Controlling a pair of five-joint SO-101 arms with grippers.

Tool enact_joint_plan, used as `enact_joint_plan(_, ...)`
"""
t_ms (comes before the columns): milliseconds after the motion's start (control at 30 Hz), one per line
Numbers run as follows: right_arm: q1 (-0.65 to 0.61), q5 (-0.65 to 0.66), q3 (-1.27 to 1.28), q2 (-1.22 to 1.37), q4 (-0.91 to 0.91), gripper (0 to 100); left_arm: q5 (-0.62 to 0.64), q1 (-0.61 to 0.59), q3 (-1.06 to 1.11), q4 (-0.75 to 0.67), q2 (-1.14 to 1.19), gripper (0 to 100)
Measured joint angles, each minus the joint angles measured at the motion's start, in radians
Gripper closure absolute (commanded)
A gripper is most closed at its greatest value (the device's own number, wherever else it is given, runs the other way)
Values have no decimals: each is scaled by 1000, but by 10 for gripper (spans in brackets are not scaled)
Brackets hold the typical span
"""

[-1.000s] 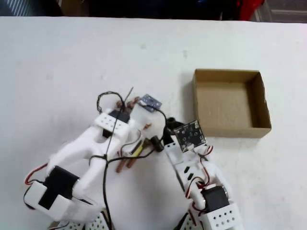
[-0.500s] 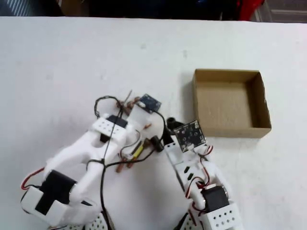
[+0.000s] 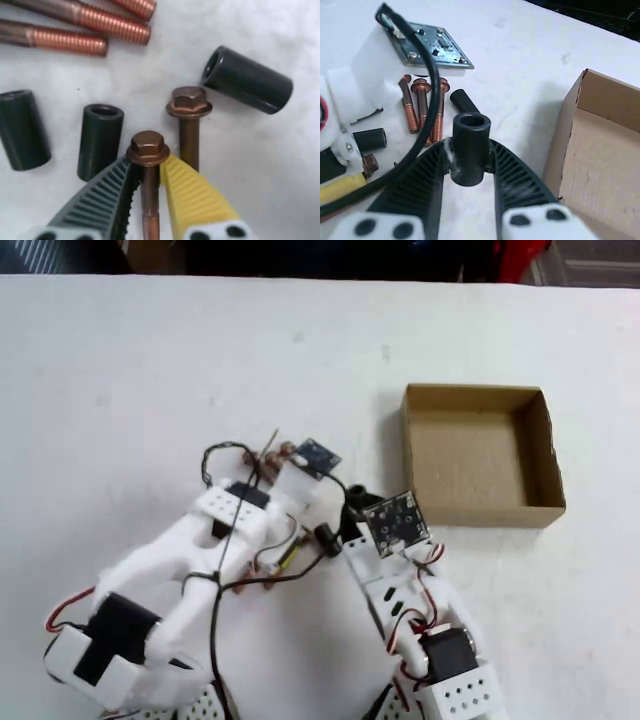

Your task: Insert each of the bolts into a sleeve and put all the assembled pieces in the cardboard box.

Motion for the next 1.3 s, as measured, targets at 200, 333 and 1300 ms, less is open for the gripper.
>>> enact_joint_plan(200,0,0,0,0,0,982,0,0,0,0,0,977)
enact_joint_plan(333,0,0,0,0,0,982,0,17,2,0,0,977)
enact_joint_plan(1300,-101,0,0,0,-83,982,0,-133,187,11,-884,976)
